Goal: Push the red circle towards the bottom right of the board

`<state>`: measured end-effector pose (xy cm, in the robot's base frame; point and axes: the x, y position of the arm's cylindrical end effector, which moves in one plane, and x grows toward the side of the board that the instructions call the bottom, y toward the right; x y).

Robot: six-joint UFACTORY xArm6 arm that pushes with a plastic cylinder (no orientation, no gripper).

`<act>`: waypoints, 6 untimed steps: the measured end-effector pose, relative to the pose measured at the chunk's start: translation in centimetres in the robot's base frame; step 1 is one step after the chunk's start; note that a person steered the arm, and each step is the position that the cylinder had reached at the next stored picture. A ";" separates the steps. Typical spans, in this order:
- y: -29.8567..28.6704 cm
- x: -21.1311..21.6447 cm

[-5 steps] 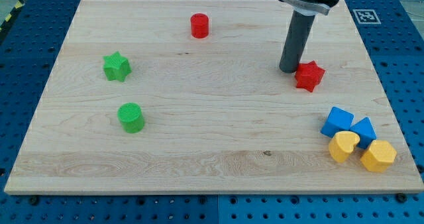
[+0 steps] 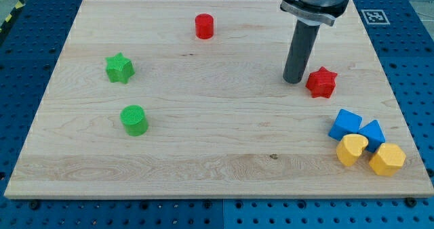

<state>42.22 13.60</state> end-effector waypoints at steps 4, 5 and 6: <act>5.9 2.0; 7.4 3.0; 8.9 3.5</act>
